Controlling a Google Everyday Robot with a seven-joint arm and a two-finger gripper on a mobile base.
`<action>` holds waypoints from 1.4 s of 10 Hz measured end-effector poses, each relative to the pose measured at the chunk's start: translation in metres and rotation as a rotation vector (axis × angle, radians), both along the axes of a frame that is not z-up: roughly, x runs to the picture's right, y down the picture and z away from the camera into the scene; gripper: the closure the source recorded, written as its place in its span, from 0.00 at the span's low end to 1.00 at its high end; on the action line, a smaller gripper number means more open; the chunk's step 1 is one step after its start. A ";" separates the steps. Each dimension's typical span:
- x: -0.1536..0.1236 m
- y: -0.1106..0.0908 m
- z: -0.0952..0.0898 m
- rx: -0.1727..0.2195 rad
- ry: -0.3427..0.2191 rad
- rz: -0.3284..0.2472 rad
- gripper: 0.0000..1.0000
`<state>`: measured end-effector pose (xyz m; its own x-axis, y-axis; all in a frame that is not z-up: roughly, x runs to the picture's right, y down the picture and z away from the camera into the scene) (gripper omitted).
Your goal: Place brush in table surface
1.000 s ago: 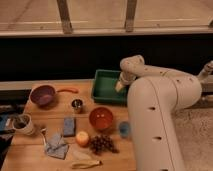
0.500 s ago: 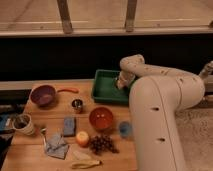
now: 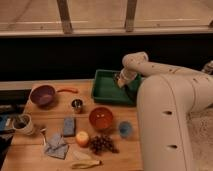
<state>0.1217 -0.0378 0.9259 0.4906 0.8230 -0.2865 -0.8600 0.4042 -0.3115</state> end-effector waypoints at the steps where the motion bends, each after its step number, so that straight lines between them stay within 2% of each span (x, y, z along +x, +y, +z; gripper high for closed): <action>1: -0.002 -0.006 -0.014 0.003 -0.008 -0.009 1.00; 3: -0.013 -0.016 -0.053 0.010 -0.021 -0.040 1.00; 6: -0.059 -0.011 -0.110 0.021 -0.066 -0.093 1.00; 8: -0.105 -0.008 -0.144 0.032 -0.135 -0.144 1.00; 9: -0.135 -0.008 -0.160 0.043 -0.192 -0.177 1.00; 11: -0.180 -0.005 -0.182 0.042 -0.300 -0.226 1.00; 12: -0.190 -0.004 -0.188 0.043 -0.329 -0.241 1.00; 14: -0.188 -0.004 -0.188 0.043 -0.326 -0.238 1.00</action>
